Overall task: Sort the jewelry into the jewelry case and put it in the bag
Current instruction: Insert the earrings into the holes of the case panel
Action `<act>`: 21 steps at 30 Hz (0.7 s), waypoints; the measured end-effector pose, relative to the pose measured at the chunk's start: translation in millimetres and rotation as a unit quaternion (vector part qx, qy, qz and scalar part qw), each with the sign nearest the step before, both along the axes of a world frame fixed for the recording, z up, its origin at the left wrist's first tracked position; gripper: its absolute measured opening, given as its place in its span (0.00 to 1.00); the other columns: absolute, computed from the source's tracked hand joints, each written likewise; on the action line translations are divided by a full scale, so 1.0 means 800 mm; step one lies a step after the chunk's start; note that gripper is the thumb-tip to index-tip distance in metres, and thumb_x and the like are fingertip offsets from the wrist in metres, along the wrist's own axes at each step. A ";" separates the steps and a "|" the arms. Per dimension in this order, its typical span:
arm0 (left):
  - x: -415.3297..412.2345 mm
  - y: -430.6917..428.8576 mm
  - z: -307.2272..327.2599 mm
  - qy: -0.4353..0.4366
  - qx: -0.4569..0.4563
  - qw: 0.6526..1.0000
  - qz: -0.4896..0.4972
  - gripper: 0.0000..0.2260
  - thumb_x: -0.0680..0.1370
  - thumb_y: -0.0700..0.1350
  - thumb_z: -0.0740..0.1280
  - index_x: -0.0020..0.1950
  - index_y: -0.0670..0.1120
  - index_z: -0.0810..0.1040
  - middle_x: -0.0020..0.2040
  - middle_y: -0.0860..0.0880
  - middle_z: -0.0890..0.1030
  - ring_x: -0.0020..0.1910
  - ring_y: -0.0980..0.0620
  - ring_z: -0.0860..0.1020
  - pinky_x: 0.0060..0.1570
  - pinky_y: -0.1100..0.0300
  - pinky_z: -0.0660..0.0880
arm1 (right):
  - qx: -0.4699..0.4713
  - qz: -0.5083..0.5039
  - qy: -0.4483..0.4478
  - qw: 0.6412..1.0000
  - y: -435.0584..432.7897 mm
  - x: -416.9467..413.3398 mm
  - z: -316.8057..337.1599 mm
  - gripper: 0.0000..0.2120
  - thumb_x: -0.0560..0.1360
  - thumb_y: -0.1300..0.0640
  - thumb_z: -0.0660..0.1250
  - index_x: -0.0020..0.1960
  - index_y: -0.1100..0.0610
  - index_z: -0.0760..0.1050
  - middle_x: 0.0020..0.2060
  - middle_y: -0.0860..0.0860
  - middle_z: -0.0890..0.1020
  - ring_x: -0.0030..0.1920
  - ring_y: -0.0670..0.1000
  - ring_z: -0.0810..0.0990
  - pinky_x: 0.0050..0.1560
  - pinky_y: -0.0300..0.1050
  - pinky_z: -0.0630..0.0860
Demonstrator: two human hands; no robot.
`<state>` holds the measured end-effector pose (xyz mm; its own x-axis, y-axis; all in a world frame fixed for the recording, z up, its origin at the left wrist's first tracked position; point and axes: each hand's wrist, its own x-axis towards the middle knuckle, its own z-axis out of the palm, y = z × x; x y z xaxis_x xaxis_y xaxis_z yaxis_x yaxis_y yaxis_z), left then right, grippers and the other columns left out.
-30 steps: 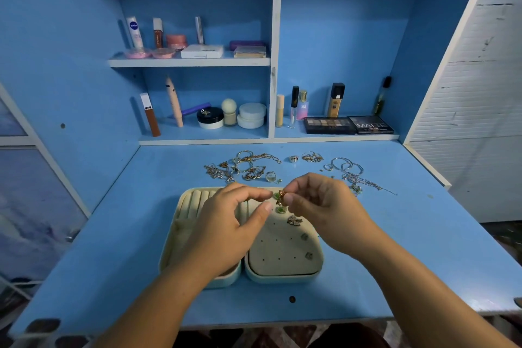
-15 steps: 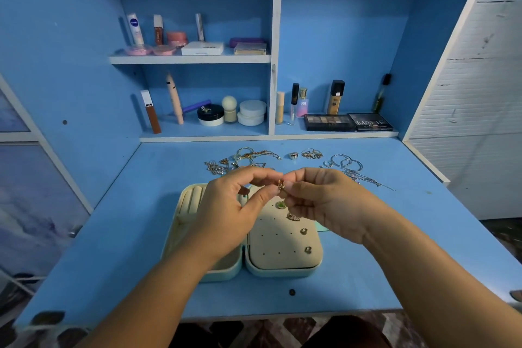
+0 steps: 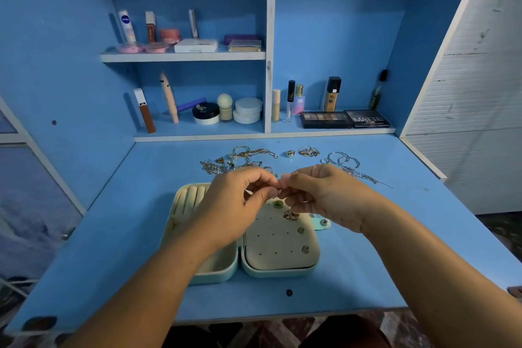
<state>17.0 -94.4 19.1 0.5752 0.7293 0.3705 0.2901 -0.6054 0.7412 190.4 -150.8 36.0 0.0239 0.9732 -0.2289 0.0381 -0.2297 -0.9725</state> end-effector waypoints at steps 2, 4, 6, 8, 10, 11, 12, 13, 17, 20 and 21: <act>0.000 0.001 -0.001 0.005 -0.018 1.000 -0.007 0.12 0.76 0.41 0.71 0.43 0.60 0.80 0.42 0.60 0.83 0.42 0.61 0.81 0.46 0.67 0.77 | -0.019 0.005 0.028 0.999 0.001 -0.001 0.000 0.09 0.77 0.57 0.65 0.48 0.62 0.80 0.36 0.53 0.81 0.36 0.47 0.78 0.42 0.38 0.78; -0.003 0.003 -0.004 -0.002 -0.052 0.999 -0.009 0.12 0.76 0.41 0.70 0.43 0.60 0.80 0.43 0.59 0.83 0.44 0.59 0.81 0.48 0.63 0.77 | -0.040 0.012 0.082 0.996 0.002 0.000 0.000 0.07 0.77 0.59 0.65 0.49 0.63 0.78 0.34 0.53 0.81 0.35 0.48 0.78 0.40 0.38 0.78; -0.005 0.005 -0.008 -0.025 -0.096 0.995 -0.014 0.11 0.76 0.40 0.70 0.46 0.58 0.79 0.43 0.55 0.83 0.45 0.55 0.81 0.51 0.58 0.78 | -0.053 0.021 0.114 0.992 0.000 0.001 0.001 0.05 0.77 0.61 0.65 0.47 0.62 0.77 0.34 0.53 0.80 0.34 0.48 0.78 0.40 0.38 0.78; -0.007 0.006 -0.009 -0.052 -0.136 0.989 -0.015 0.11 0.77 0.39 0.69 0.48 0.57 0.77 0.42 0.54 0.82 0.44 0.53 0.81 0.51 0.54 0.78 | -0.057 0.032 0.119 0.991 -0.002 0.001 0.000 0.04 0.77 0.61 0.65 0.46 0.61 0.77 0.34 0.53 0.80 0.34 0.47 0.78 0.40 0.38 0.79; -0.007 0.007 -0.009 -0.071 -0.178 0.981 -0.019 0.10 0.78 0.37 0.67 0.50 0.54 0.76 0.40 0.55 0.82 0.42 0.56 0.80 0.48 0.56 0.79 | -0.047 0.048 0.093 0.993 -0.004 -0.001 -0.003 0.04 0.77 0.61 0.65 0.45 0.60 0.76 0.35 0.53 0.80 0.34 0.47 0.78 0.40 0.38 0.79; -0.007 0.007 -0.008 -0.081 -0.202 0.976 -0.019 0.10 0.78 0.37 0.66 0.50 0.52 0.76 0.40 0.55 0.82 0.42 0.57 0.80 0.46 0.58 0.79 | -0.037 0.058 0.069 0.995 -0.004 -0.003 -0.005 0.05 0.77 0.60 0.64 0.44 0.60 0.76 0.35 0.52 0.80 0.35 0.47 0.78 0.41 0.39 0.78; -0.008 0.006 -0.007 -0.090 -0.225 0.970 -0.017 0.09 0.78 0.37 0.66 0.51 0.52 0.76 0.41 0.54 0.83 0.43 0.56 0.81 0.44 0.61 0.78 | -0.025 0.065 0.042 0.997 -0.005 -0.005 -0.006 0.05 0.78 0.60 0.64 0.44 0.60 0.76 0.35 0.51 0.80 0.35 0.47 0.78 0.42 0.39 0.78; -0.008 0.005 -0.008 -0.098 -0.242 0.965 -0.013 0.09 0.79 0.37 0.66 0.52 0.52 0.76 0.43 0.52 0.83 0.44 0.56 0.81 0.43 0.62 0.77 | -0.014 0.064 0.018 0.998 -0.005 -0.007 -0.007 0.06 0.78 0.59 0.64 0.44 0.60 0.76 0.35 0.51 0.79 0.35 0.47 0.77 0.43 0.40 0.78; -0.011 0.001 -0.013 -0.100 -0.208 0.973 0.011 0.09 0.78 0.40 0.67 0.53 0.53 0.79 0.49 0.54 0.85 0.49 0.58 0.82 0.45 0.66 0.76 | 0.010 0.012 -0.027 1.000 -0.002 -0.015 -0.009 0.08 0.79 0.57 0.63 0.45 0.61 0.76 0.35 0.51 0.79 0.34 0.47 0.76 0.45 0.44 0.76; -0.014 -0.003 -0.014 -0.097 -0.203 0.974 -0.011 0.10 0.77 0.40 0.68 0.55 0.54 0.80 0.51 0.57 0.85 0.51 0.60 0.82 0.48 0.68 0.76 | 0.014 0.002 -0.027 1.000 -0.002 -0.020 -0.009 0.09 0.79 0.57 0.63 0.48 0.62 0.76 0.35 0.52 0.77 0.34 0.47 0.75 0.43 0.44 0.75; -0.014 -0.004 -0.015 -0.093 -0.203 0.975 -0.015 0.11 0.77 0.40 0.68 0.54 0.54 0.80 0.51 0.57 0.85 0.50 0.60 0.82 0.48 0.68 0.76 | 0.015 0.003 -0.030 0.999 -0.002 -0.021 -0.009 0.09 0.79 0.57 0.63 0.48 0.62 0.76 0.35 0.51 0.77 0.34 0.47 0.75 0.43 0.43 0.75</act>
<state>5.4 -97.5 7.1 0.5493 0.8212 0.1546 0.1151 -0.2576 0.9594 173.8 -152.5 29.0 0.0305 0.9797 -0.1980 0.0982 -0.2001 -0.9748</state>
